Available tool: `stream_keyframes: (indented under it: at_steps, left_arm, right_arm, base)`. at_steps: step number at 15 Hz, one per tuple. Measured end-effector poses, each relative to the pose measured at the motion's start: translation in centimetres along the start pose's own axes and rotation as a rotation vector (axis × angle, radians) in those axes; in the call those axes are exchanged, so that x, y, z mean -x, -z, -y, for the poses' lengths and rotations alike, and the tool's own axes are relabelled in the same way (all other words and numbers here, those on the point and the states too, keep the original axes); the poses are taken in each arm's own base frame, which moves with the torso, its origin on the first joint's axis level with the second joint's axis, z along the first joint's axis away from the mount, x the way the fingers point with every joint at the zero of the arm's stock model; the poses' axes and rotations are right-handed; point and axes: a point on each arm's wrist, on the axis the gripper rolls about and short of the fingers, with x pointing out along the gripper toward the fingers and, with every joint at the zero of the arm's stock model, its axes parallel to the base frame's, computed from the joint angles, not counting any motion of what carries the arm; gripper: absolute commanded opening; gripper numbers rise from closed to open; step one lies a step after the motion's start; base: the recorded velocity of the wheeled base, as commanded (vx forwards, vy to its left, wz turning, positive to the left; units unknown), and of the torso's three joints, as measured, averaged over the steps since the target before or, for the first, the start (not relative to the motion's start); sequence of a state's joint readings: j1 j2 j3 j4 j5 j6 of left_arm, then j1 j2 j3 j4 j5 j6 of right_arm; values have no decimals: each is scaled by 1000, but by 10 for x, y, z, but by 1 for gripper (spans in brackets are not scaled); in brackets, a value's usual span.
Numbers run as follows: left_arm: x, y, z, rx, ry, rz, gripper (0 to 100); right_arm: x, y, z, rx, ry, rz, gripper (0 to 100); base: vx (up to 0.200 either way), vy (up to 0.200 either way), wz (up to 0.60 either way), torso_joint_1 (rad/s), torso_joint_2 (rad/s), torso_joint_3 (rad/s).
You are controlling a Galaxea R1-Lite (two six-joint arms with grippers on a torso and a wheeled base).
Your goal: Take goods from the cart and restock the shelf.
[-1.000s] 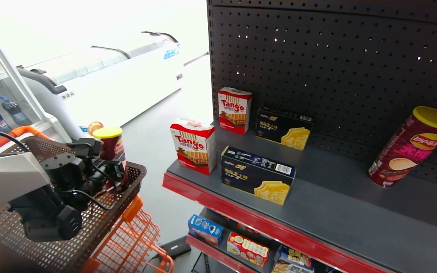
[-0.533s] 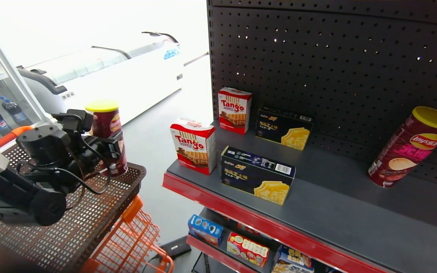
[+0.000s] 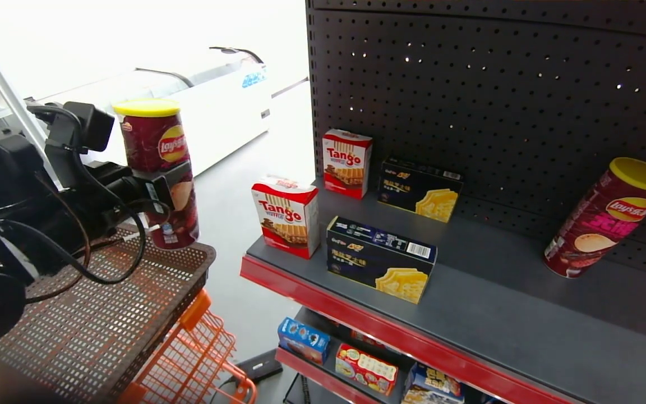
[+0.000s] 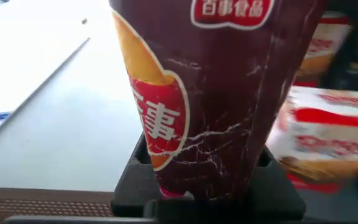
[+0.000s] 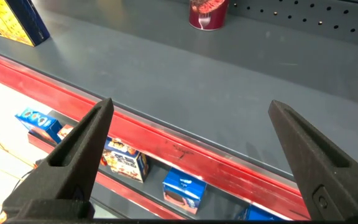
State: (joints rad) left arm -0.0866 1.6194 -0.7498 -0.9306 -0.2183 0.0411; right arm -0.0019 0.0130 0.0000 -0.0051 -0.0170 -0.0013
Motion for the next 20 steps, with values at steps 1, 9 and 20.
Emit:
stream_keyframes:
  at_steps: [1, 9, 20]
  left_arm:
    - [9, -4, 14, 10, 75, -32, 0]
    - [30, -32, 51, 28, 370, 53, 0]
    - [69, -23, 73, 59, 659, 16, 0]
  right_arm:
    - [0, 0, 0, 0, 0, 0, 100]
    - [0, 0, 0, 0, -1, 0, 100]
    - [0, 0, 0, 3, -3, 0, 100]
  base:
    - [0, 0, 0, 0, 0, 0]
    - [0, 0, 0, 0, 0, 0]
    - [0, 0, 0, 0, 0, 0]
